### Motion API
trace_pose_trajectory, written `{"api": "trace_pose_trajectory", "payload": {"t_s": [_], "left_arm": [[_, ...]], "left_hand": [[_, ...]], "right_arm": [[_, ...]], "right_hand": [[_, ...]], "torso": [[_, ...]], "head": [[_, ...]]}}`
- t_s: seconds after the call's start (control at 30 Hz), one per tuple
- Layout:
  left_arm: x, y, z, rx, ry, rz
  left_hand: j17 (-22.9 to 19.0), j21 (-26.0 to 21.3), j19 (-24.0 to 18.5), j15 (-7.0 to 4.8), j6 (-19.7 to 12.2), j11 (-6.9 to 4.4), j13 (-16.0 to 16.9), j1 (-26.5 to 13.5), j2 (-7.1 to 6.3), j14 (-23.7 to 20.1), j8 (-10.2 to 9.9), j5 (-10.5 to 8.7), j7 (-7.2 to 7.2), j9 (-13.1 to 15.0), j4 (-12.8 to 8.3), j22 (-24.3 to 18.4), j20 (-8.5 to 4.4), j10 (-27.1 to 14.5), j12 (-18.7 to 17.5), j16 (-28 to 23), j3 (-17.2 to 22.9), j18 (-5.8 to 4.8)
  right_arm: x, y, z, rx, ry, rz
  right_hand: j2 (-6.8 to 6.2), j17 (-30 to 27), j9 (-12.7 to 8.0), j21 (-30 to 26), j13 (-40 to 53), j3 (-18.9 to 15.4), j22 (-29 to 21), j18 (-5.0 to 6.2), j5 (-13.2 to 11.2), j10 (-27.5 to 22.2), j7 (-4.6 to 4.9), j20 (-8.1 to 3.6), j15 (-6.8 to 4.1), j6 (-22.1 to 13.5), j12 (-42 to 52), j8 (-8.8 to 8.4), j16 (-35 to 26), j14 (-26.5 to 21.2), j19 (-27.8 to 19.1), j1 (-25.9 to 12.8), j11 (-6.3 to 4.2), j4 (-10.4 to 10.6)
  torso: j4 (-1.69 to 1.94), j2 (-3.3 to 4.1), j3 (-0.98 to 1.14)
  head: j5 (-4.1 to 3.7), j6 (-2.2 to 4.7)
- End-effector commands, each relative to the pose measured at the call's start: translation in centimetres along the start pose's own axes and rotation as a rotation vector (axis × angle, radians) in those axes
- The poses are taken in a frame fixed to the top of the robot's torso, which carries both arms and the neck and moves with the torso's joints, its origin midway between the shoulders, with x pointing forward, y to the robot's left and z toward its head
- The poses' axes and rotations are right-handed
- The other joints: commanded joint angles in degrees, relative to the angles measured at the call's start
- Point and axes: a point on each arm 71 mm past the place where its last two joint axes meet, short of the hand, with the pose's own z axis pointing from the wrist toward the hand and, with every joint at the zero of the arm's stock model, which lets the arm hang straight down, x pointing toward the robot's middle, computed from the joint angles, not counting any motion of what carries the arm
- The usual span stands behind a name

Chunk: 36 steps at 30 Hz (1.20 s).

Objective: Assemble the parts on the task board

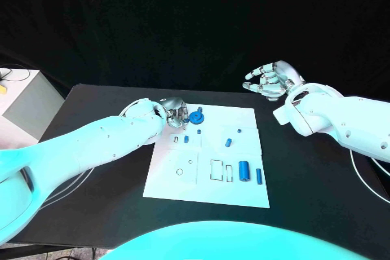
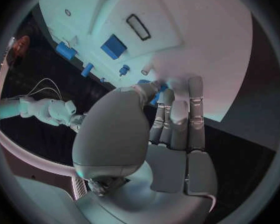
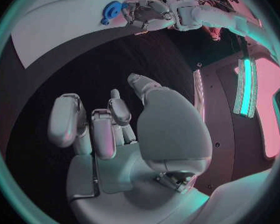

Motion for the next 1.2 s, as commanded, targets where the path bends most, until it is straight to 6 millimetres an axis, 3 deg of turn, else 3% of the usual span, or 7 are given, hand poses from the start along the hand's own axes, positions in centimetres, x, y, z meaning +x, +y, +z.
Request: {"api": "trace_pose_trajectory", "payload": {"t_s": [0.03,0.47,1.0,1.2], "left_arm": [[0.51,0.17,-0.12,-0.004,0.037,0.0],[0.34,0.31,-0.27,-0.005,0.023,-0.001],[-0.09,0.48,-0.43,-0.007,-0.025,0.01],[-0.23,0.37,-0.53,0.002,-0.041,0.009]], "left_hand": [[-0.15,0.48,-0.5,0.13,1.0,0.0,-0.09,-0.82,0.53,-0.47,0.38,0.13,0.07,6.18,-0.68,0.21,0.1,-0.1,-0.36,-0.4,1.63,0.8],[-0.46,1.56,-0.98,0.26,0.56,0.2,0.23,-5.59,2.55,-0.54,0.46,0.03,0.34,5.68,-3.86,1.14,0.12,-0.22,0.32,-0.51,10.39,0.82],[-0.24,1.85,-1.02,0.25,0.79,0.25,0.42,-6.78,3.12,-0.32,0.64,0.01,0.3,5.59,-4.9,1.36,0.11,-0.1,0.73,-0.39,11.9,0.84],[0.15,2.02,-0.94,0.21,1.16,0.19,0.49,-7.4,2.76,0.03,0.98,0.04,0.22,5.67,-5.39,1.46,0.08,0.13,0.93,-0.22,12.09,0.85]], "right_arm": [[0.03,0.11,-0.01,-0.013,0.005,-0.004],[0.03,0.1,-0.01,-0.013,0.008,-0.004],[0.01,0.08,-0.01,-0.014,0.009,-0.004],[0.0,0.07,-0.01,-0.013,0.009,-0.004]], "right_hand": [[0.43,5.14,0.1,0.12,0.13,-0.11,4.31,0.68,0.26,0.29,-0.12,0.04,0.45,-0.34,0.25,0.26,0.17,2.63,0.09,0.11,-0.07,0.37],[0.43,5.14,0.1,0.12,0.13,-0.11,4.31,0.68,0.26,0.29,-0.12,0.04,0.45,-0.34,0.25,0.26,0.17,2.63,0.09,0.11,-0.07,0.37],[0.41,5.13,0.11,0.12,0.09,-0.14,4.31,0.68,0.26,0.26,-0.12,0.04,0.44,-0.35,0.21,0.3,0.17,2.63,0.1,0.08,-0.07,0.41],[0.41,5.13,0.11,0.12,0.09,-0.14,4.31,0.68,0.26,0.26,-0.12,0.04,0.44,-0.35,0.21,0.3,0.17,2.63,0.1,0.08,-0.07,0.41]], "torso": [[0.01,0.02,0.01],[-0.03,0.01,0.01],[-0.04,0.0,0.02],[-0.03,0.03,0.02]], "head": [[0.03,0.01],[0.12,0.01],[0.05,0.01],[0.11,0.01]]}}
